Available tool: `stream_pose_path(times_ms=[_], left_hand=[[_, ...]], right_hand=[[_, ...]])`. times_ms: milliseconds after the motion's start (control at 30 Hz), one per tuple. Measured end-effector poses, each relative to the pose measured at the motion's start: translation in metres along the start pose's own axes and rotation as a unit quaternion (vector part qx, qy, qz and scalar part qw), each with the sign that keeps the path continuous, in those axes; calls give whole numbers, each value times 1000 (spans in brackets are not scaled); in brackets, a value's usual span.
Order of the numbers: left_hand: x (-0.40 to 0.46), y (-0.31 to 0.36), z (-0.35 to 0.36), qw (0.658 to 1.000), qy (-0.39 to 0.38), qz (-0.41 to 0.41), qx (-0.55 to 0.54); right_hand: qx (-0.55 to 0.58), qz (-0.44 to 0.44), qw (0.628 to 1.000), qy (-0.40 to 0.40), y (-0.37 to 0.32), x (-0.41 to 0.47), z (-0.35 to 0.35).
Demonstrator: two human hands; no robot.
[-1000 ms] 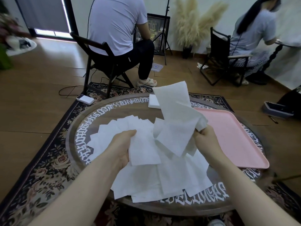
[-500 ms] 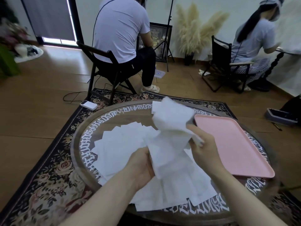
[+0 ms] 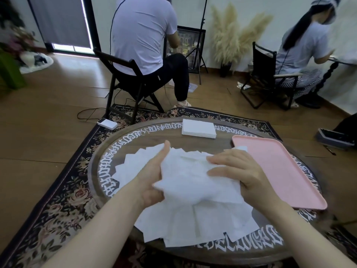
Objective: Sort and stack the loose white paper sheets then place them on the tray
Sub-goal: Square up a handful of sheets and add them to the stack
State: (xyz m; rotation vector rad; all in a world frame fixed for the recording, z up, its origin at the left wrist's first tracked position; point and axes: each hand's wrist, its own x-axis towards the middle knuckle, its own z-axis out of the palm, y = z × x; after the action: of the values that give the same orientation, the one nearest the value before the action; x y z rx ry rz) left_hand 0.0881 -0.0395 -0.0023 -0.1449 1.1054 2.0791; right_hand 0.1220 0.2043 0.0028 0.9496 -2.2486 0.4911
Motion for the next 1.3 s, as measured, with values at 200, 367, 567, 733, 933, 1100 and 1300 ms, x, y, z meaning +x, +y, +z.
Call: stream_pose_path(times_ms=[200, 367, 567, 733, 933, 1100, 1300], left_hand=[[-2, -4, 1, 989, 28, 44, 136], [-2, -3, 2, 975, 82, 70, 195], [-2, -5, 2, 971, 68, 58, 224], [0, -7, 3, 973, 54, 60, 215], [-2, -6, 1, 967, 33, 41, 248], [-3, -6, 0, 952, 49, 62, 295], [1, -8, -3, 940, 67, 47, 331]], right_hand=[[60, 53, 997, 10, -7, -7, 12], [129, 187, 974, 15, 6, -16, 26], [13, 167, 985, 37, 8, -15, 26], [-8, 203, 978, 55, 8, -12, 22], [20, 250, 966, 66, 10, -12, 16], [241, 473, 839, 120, 5, -9, 18], [501, 675, 541, 22, 6, -16, 24]])
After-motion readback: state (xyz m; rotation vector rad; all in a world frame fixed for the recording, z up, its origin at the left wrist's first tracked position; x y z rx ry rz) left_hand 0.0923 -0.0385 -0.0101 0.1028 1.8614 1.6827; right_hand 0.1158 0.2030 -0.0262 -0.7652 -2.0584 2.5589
